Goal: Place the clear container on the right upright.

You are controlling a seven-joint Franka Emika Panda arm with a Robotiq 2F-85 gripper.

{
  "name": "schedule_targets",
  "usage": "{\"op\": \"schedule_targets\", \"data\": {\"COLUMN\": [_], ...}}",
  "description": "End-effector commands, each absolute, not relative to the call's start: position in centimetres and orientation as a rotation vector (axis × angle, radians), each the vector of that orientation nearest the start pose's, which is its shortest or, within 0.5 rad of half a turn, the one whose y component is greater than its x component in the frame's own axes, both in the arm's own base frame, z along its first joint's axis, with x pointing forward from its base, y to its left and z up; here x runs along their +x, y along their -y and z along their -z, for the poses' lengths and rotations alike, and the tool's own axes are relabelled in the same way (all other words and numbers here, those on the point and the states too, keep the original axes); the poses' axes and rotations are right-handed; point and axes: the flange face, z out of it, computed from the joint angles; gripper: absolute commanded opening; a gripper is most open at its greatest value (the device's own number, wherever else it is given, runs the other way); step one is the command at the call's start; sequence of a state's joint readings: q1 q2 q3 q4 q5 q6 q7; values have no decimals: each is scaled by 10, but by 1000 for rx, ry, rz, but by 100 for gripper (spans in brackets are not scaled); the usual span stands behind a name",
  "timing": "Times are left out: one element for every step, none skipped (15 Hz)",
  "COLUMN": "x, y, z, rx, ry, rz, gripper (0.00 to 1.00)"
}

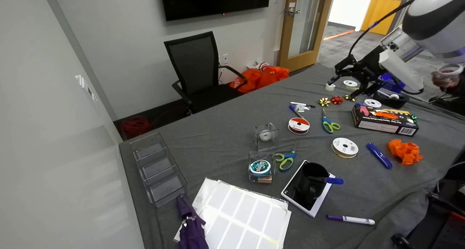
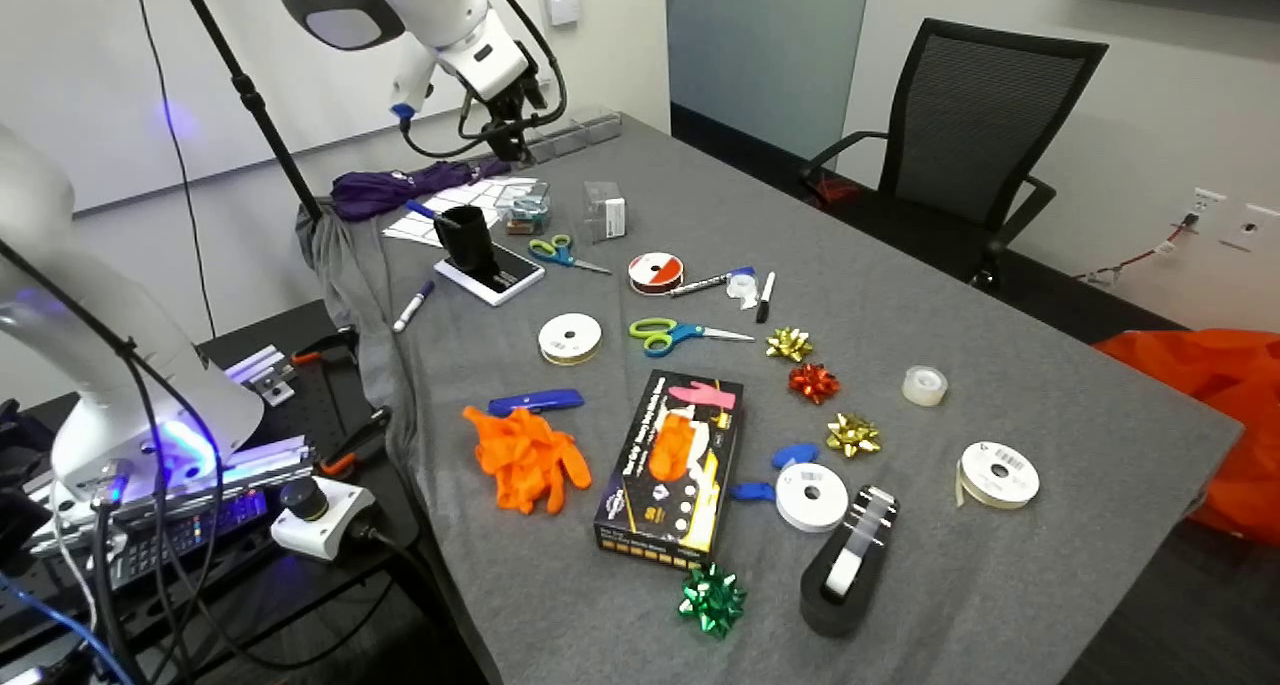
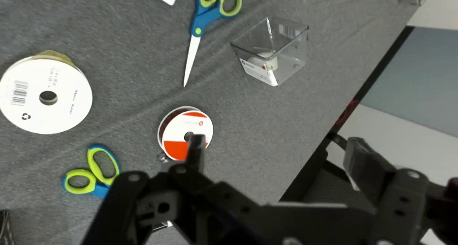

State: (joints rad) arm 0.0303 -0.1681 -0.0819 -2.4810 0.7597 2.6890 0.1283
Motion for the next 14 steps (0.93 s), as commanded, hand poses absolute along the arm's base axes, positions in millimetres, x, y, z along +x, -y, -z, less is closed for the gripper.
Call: {"op": "schedule_targets", "data": {"x": [486, 489, 491, 492, 492, 494, 496, 499, 503, 509, 513, 517, 520, 523], "y": [43, 39, 39, 40, 40, 31, 24, 9, -5, -20, -39, -57, -71, -81], "z": [-384, -382, -381, -381, -381, -377, -372, -366, -361, -356, -346, -333, -317, -300], "rx": [-2398, -2390, -2385, -2383, -2382, -2346, -2324, -2283, -2251, -2211, -2172, -2136, -2104, -2075], "ry": [-1078, -1098, -1108, -1112, -1114, -1150, -1185, -1245, -1293, -1346, -1397, -1450, -1499, -1550], "rz": [463, 466, 469, 469, 470, 507, 532, 579, 620, 657, 687, 714, 731, 740], "gripper": [100, 100, 100, 100, 100, 100, 100, 100, 100, 100, 100, 100, 100, 100]}}
